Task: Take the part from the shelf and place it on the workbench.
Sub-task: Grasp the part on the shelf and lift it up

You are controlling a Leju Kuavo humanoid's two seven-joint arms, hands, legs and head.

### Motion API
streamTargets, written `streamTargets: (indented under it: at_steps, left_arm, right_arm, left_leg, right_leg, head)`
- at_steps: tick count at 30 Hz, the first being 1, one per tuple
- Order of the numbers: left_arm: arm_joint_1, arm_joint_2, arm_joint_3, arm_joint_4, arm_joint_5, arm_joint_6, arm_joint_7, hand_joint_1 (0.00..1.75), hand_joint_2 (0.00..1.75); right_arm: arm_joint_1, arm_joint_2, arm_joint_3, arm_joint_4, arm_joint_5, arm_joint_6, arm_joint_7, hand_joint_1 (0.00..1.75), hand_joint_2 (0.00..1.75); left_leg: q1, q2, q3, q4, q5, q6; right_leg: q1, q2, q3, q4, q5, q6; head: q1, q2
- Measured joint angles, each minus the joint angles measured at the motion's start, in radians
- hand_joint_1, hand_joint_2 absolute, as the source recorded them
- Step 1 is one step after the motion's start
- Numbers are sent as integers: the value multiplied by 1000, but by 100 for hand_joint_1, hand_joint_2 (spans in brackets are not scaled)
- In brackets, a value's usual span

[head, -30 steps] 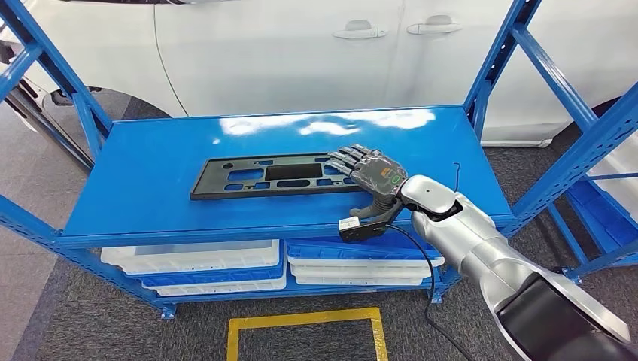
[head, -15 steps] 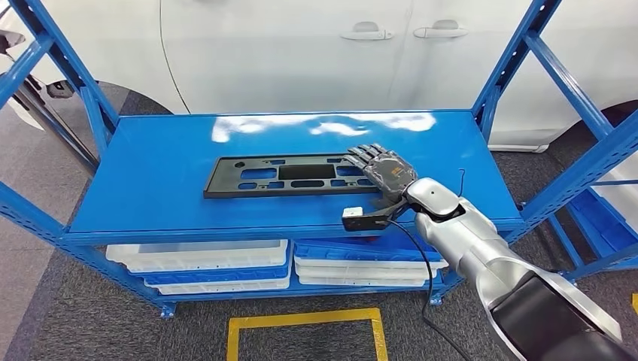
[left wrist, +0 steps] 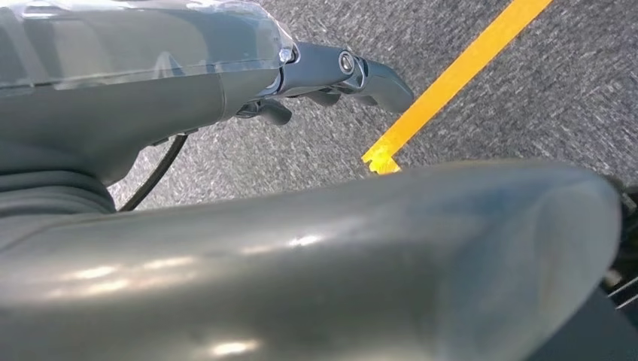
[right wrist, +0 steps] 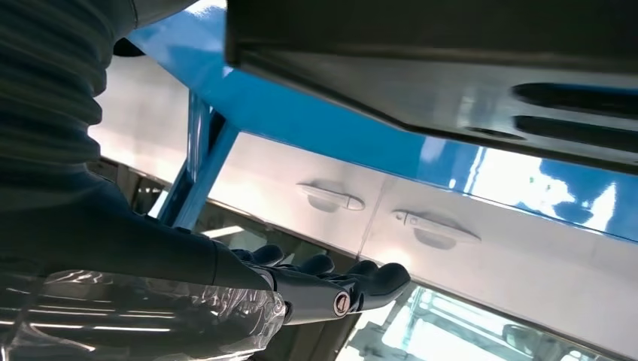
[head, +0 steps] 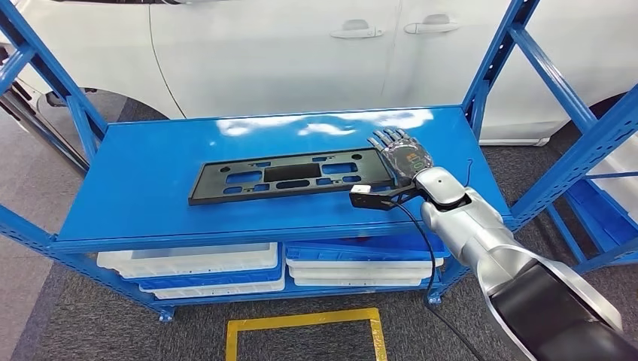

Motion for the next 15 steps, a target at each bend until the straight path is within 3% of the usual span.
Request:
streamTargets:
  at_steps: [2, 3, 7, 9, 11, 12, 13, 14, 15]
  left_arm:
    - [-1, 0, 0, 0, 1, 2, 0, 0, 0]
    - [-1, -1, 0, 0, 3, 3, -1, 0, 0]
    - [-2, -3, 0, 0, 10, 4, -4, 0, 0]
    - [-5, -3, -1, 0, 10, 2, -5, 0, 0]
    - [-6, -3, -1, 0, 11, 0, -4, 0, 0]
    - [-6, -3, -2, 0, 12, -1, -3, 0, 0]
    - [-5, -3, -2, 0, 12, -2, -3, 0, 0]
    - [-5, -3, -2, 0, 12, -3, -2, 0, 0]
    - [-5, -3, -2, 0, 12, -4, -3, 0, 0]
  right_arm:
    - [-1, 14, 0, 4, 11, -1, -2, 0, 175]
    - [-1, 20, 0, 6, 18, -2, -7, 0, 175]
    - [1, 44, 0, 8, 36, -5, -85, 0, 175]
    - [4, 51, 0, 5, 32, 0, -151, 0, 175]
    - [13, 55, -1, -1, 23, 1, -205, 0, 175]
    - [20, 57, -1, -7, 20, 1, -222, 0, 175]
    - [27, 58, -2, -14, 18, 1, -234, 0, 175]
    - [32, 61, -2, -22, 18, 3, -241, 0, 175]
    - [35, 63, -2, -33, 19, 4, -245, 0, 175]
  left_leg:
    - [-1, 1, 63, -136, 56, 7]
    - [-2, 1, 80, -175, 67, 11]
    - [-4, -1, 90, -199, 70, 32]
    - [0, -1, 94, -205, 73, 43]
    - [-1, -1, 94, -205, 73, 48]
    - [-1, -1, 94, -205, 72, 48]
    - [-1, -2, 95, -204, 72, 48]
    - [-2, -3, 95, -203, 71, 48]
    - [-2, -3, 96, -203, 70, 46]
  right_leg:
    - [3, 2, 1, 5, -5, 7]
    - [4, 2, -1, 6, -6, 12]
    - [3, 2, -5, 13, -13, 33]
    - [0, 2, -35, 81, -55, 43]
    - [-2, 1, -99, 218, -118, 50]
    - [-2, 1, -128, 275, -136, 51]
    - [-2, 1, -143, 300, -135, 51]
    - [-2, 1, -138, 284, -115, 49]
    - [-2, 1, -114, 228, -80, 46]
  head:
    - [0, 0]
    - [0, 0]
    - [0, 0]
    - [0, 0]
    - [0, 0]
    - [0, 0]
    - [0, 0]
    - [0, 0]
    - [0, 0]
